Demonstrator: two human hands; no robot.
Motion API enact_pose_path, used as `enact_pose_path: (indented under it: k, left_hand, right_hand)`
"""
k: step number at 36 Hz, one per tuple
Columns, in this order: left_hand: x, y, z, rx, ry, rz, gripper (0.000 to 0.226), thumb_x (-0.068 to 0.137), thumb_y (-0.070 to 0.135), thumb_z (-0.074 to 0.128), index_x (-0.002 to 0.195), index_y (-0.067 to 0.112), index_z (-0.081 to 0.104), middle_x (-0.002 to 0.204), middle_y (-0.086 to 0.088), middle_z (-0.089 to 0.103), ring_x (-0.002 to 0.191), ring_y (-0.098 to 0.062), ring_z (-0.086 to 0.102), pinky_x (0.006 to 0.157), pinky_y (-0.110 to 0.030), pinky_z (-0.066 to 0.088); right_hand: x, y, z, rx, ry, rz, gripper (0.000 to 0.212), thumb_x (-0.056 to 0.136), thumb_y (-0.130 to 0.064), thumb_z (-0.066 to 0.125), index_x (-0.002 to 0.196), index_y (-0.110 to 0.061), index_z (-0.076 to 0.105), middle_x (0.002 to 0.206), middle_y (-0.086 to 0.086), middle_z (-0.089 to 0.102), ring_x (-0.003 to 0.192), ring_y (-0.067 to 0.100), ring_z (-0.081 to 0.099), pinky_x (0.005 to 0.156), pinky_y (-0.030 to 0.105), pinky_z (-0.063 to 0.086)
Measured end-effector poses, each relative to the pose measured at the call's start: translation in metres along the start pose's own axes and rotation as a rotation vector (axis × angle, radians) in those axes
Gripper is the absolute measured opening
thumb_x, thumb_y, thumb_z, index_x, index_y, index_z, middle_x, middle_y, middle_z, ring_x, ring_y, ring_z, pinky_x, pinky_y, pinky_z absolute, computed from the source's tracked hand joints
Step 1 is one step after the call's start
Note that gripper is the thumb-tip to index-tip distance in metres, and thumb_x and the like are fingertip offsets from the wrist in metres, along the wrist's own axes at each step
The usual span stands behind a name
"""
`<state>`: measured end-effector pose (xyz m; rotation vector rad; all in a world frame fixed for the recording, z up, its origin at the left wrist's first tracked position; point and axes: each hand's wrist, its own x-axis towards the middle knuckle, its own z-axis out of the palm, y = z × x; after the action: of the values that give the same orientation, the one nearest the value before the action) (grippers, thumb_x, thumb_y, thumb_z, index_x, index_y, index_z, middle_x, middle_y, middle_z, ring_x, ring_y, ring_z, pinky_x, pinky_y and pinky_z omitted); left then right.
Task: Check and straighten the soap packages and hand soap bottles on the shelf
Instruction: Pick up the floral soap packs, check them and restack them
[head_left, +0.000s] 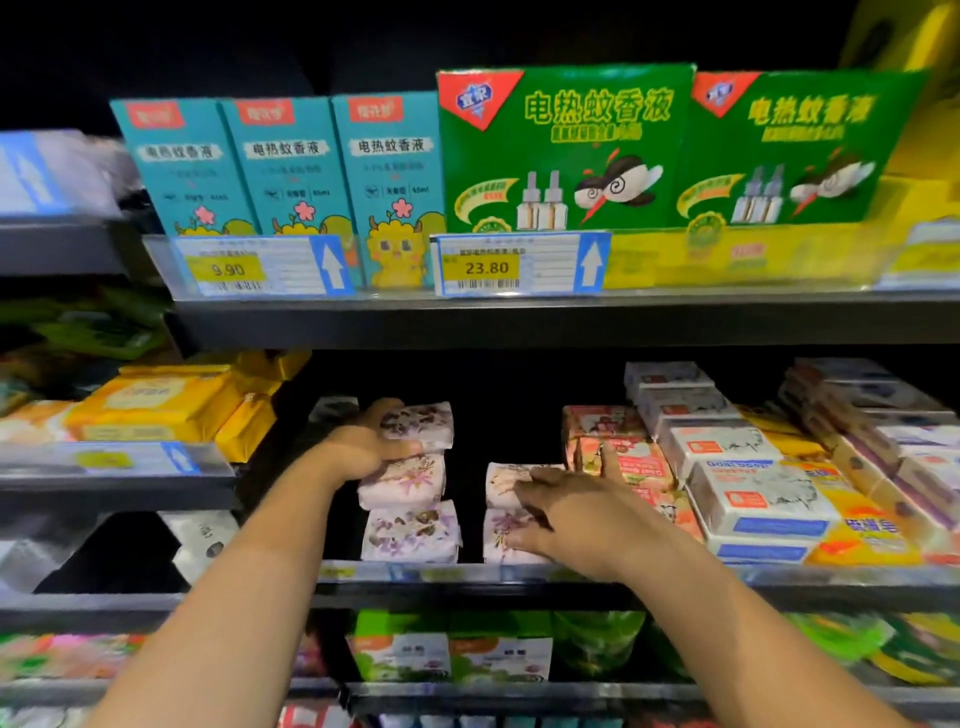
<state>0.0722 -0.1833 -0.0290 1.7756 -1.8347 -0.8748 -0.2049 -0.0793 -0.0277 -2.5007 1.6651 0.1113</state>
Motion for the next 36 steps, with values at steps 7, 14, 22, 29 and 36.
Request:
enact_pose_path:
  k: [7,14,22,29,36]
  left_hand:
    - [-0.001,-0.003,0.005,0.011,0.007,0.009,0.077,0.092,0.024,0.069,0.154,0.032,0.025,0.129,-0.012,0.061,0.085,-0.028,0.067,0.058,-0.019,0.045]
    - [-0.004,-0.011,0.019,0.014,0.075,0.069,0.081,0.092,0.017,0.069,0.156,0.028,0.020,0.143,-0.013,0.051,0.125,-0.027,0.053,0.093,-0.023,0.041]
    - [0.007,-0.003,0.013,0.087,0.084,0.048,0.071,0.095,0.028,0.065,0.154,0.031,0.027,0.142,-0.013,0.053,0.115,-0.036,0.059,0.080,-0.029,0.045]
    - [0.017,-0.014,0.012,0.020,0.060,-0.008,0.070,0.095,0.029,0.065,0.153,0.039,0.027,0.137,-0.024,0.055,0.107,-0.045,0.061,0.068,-0.035,0.049]
    - [0.015,-0.013,0.018,0.139,0.101,-0.013,0.072,0.097,0.039,0.059,0.155,0.041,0.016,0.151,-0.009,0.045,0.123,-0.033,0.055,0.090,-0.031,0.045]
  right_hand:
    - [0.004,0.006,-0.004,0.079,0.020,-0.023,0.037,0.104,-0.043,0.043,0.135,-0.026,0.054,0.145,-0.001,0.051,0.140,0.019,0.038,0.119,0.061,-0.009]
    - [0.028,0.022,-0.017,0.060,0.095,-0.043,0.036,0.099,-0.044,0.055,0.134,-0.032,0.057,0.130,-0.001,0.058,0.130,0.027,0.043,0.115,0.054,0.021]
    - [0.038,0.029,-0.019,0.094,-0.015,-0.025,0.048,0.101,-0.043,0.052,0.146,-0.033,0.040,0.143,0.002,0.053,0.129,0.029,0.048,0.105,0.047,0.032]
    - [0.045,0.028,-0.018,0.092,-0.085,-0.009,0.053,0.102,-0.041,0.051,0.149,-0.025,0.032,0.146,0.009,0.050,0.132,0.029,0.047,0.103,0.043,0.037]
    - [0.044,0.029,-0.017,0.113,0.022,-0.016,0.052,0.100,-0.039,0.055,0.147,-0.024,0.042,0.154,0.007,0.040,0.139,0.030,0.037,0.104,0.039,0.036]
